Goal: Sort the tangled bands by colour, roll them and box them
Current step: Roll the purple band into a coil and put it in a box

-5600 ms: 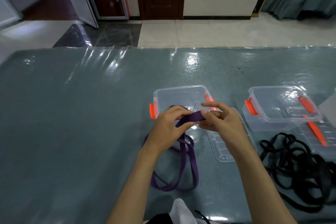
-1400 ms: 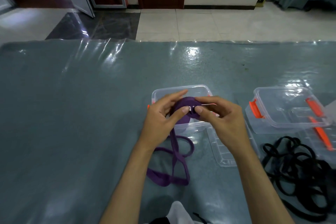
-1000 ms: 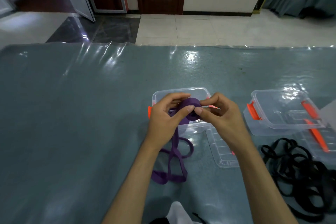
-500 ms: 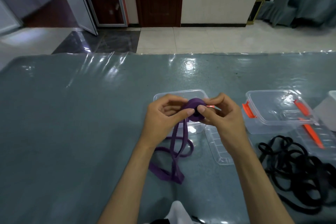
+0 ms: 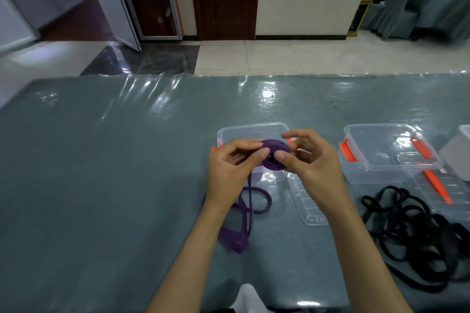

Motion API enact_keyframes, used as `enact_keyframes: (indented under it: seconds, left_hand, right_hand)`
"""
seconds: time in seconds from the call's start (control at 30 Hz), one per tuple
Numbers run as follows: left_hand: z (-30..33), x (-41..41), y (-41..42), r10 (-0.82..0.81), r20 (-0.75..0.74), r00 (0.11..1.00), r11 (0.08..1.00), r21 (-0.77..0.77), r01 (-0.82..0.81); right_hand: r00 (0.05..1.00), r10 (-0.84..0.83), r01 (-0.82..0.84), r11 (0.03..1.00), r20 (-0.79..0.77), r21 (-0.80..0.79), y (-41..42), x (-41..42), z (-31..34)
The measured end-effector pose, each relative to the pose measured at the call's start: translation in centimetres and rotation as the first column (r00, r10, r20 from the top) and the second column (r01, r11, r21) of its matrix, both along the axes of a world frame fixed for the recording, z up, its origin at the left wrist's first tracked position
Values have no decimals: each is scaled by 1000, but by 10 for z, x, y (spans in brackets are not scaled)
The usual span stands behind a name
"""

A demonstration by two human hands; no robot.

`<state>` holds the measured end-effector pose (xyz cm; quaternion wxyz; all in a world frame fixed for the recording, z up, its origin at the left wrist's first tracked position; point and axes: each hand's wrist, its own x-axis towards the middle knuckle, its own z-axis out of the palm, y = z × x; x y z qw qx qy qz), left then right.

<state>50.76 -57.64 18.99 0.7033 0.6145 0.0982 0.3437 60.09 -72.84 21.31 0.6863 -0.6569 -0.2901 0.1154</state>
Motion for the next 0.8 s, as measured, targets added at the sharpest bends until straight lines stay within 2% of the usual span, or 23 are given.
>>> enact_keyframes:
  seconds: [0.1, 0.2, 0.3, 0.43, 0.53, 0.63, 0.73, 0.8]
  left_hand:
    - [-1, -4, 3, -60, -35, 998, 997, -39, 59]
    - [6, -5, 9, -137, -25, 990, 989, -64, 135]
    - [12, -3, 12, -87, -41, 995, 996, 26, 88]
    - [7, -1, 9, -43, -62, 997, 999, 30, 45]
    - [6, 1, 12, -120, -73, 990, 992, 36, 123]
    - [9, 2, 21, -178, -66, 982, 979, 90, 183]
    - [9, 3, 25, -141, -141, 980, 970, 178, 165]
    - [8, 7, 22, -104, -159, 982, 978, 162, 130]
  right_hand:
    - [995, -35, 33, 999, 90, 29, 2, -3, 1]
    - [1000, -24, 24, 995, -3, 95, 3, -10, -2]
    - [995, 3, 4, 997, -95, 73, 4, -13, -4]
    - [998, 3, -3, 1000, -70, -4, 3, -8, 2]
    - [999, -12, 15, 998, -41, 69, 4, -6, 3]
    - [994, 42, -30, 993, -104, 114, 8, -5, -3]
    - [990, 47, -45, 999, -133, 17, 10, 3, -7]
    - [993, 31, -33, 999, -118, -21, 10, 10, -5]
